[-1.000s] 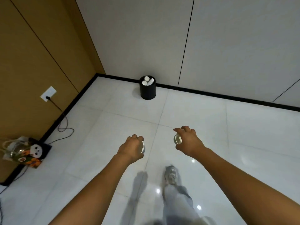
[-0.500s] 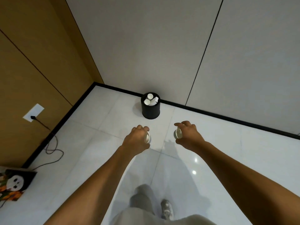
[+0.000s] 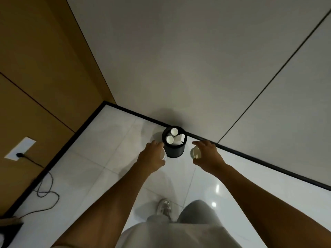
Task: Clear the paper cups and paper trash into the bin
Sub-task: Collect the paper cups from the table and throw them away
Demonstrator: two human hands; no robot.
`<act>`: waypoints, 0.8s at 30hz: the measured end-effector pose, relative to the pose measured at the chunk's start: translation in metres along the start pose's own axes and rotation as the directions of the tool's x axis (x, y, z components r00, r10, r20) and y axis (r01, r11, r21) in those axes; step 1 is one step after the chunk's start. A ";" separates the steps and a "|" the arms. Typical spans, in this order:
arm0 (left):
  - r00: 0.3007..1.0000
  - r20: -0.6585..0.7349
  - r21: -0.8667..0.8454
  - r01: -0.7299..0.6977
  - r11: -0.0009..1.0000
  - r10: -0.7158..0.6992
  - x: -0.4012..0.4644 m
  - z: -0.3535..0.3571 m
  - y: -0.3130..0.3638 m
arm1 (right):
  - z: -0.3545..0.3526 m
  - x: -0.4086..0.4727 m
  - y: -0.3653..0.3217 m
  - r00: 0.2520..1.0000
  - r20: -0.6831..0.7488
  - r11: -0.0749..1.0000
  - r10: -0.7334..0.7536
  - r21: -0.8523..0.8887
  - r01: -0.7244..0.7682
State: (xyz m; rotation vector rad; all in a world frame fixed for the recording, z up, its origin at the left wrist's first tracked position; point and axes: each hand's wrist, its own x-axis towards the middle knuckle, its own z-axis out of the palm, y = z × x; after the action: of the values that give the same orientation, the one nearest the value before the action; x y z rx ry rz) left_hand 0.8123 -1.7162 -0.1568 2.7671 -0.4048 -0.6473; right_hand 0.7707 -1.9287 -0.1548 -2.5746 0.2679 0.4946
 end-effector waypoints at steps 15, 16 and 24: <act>0.959 0.009 -0.226 0.277 0.934 -0.283 0.217 -0.006 0.003 | -0.056 0.276 0.002 0.928 0.301 0.943 -0.219 -0.178 0.281; 0.953 0.015 -0.241 0.297 0.924 -0.302 0.229 -0.002 0.008 | -0.059 0.292 0.003 0.914 0.329 0.933 -0.236 -0.187 0.308; 0.878 -0.032 -0.371 0.433 0.821 -0.478 0.318 0.055 0.002 | -0.017 0.391 0.027 0.836 0.460 0.889 -0.300 -0.183 0.420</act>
State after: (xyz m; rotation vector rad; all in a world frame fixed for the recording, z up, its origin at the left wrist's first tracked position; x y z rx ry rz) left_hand 1.0605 -1.8327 -0.3273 2.5324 0.3903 -0.5739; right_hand 1.1259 -1.9977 -0.3070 -2.6013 -0.4722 0.9753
